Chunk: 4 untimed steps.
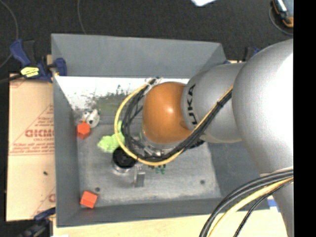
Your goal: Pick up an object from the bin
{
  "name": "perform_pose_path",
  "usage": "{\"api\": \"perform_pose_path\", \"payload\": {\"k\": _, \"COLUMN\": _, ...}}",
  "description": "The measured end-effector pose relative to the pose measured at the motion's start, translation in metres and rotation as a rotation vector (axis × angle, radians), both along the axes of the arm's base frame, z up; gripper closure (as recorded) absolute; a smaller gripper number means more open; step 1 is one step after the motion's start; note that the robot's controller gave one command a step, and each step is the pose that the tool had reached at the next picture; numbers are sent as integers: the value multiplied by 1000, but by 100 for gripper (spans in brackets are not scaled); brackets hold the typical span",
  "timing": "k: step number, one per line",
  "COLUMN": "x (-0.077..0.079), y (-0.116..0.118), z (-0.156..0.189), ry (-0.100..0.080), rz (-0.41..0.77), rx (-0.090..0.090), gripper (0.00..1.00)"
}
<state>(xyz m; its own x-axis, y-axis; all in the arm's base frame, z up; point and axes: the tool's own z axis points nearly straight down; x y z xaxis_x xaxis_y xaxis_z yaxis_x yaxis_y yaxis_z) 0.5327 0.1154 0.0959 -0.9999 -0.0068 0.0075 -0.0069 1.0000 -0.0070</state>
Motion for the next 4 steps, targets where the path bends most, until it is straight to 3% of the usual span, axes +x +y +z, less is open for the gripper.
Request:
{"api": "perform_pose_path", "payload": {"k": 1, "x": -4, "y": 4, "z": -6, "ry": -9, "rz": 167, "rx": 8, "gripper": 0}}
{"api": "perform_pose_path", "payload": {"k": 2, "x": 13, "y": 4, "z": -22, "ry": -19, "rz": 192, "rx": 4, "gripper": 0}}
{"api": "perform_pose_path", "payload": {"k": 3, "x": 0, "y": -1, "z": -22, "ry": -19, "rz": 107, "rx": 10, "gripper": 100}}
{"api": "perform_pose_path", "payload": {"k": 4, "x": 0, "y": -2, "z": -22, "ry": -19, "rz": 105, "rx": 9, "gripper": 100}}
